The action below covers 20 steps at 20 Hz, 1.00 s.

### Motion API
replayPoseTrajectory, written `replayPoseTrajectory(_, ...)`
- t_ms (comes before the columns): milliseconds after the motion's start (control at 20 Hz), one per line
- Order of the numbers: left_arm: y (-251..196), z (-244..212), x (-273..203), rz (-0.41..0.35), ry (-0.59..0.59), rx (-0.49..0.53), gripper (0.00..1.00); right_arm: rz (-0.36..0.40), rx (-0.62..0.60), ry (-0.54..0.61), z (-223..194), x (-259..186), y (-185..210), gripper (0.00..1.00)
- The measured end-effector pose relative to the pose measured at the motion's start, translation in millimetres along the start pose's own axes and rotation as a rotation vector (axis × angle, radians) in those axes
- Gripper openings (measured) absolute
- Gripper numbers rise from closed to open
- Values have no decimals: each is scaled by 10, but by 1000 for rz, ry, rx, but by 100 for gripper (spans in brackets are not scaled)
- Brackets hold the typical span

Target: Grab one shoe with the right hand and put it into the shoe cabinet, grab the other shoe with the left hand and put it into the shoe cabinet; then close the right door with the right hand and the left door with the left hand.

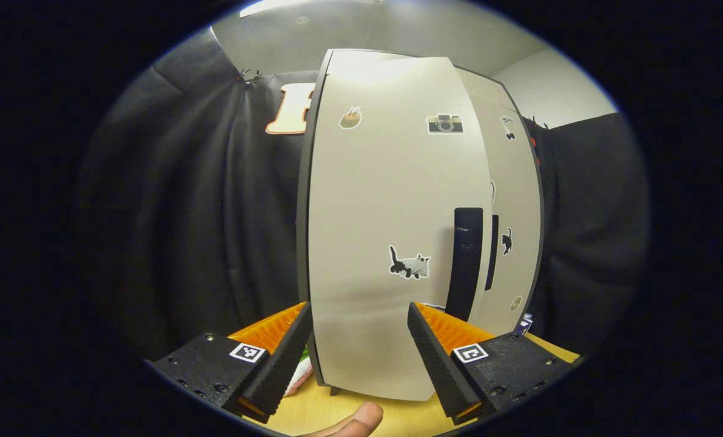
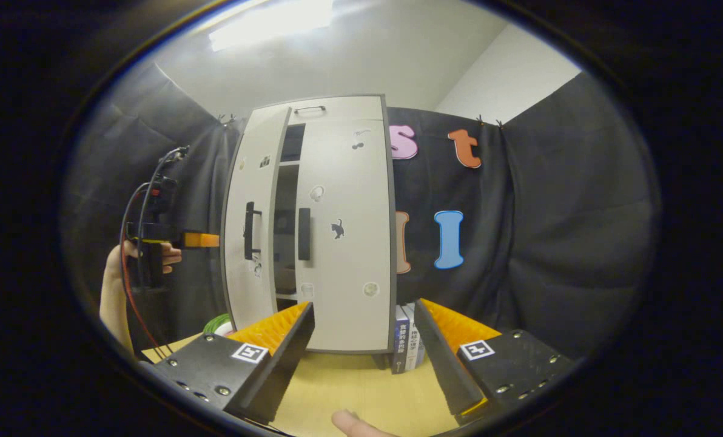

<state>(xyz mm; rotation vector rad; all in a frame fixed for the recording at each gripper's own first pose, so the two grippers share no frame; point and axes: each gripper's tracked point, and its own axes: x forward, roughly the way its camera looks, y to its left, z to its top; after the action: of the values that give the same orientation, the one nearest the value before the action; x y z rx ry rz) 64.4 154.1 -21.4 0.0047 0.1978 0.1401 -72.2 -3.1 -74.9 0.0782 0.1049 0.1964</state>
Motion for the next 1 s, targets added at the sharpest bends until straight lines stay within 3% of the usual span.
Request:
replayPoseTrajectory(250,160,27,-417,81,-33,10,96,-7,-12,16,22,267,97,99)
replayPoseTrajectory(1000,-165,-326,-936,49,-39,-1,97,39,-13,31,34,537,589,99)
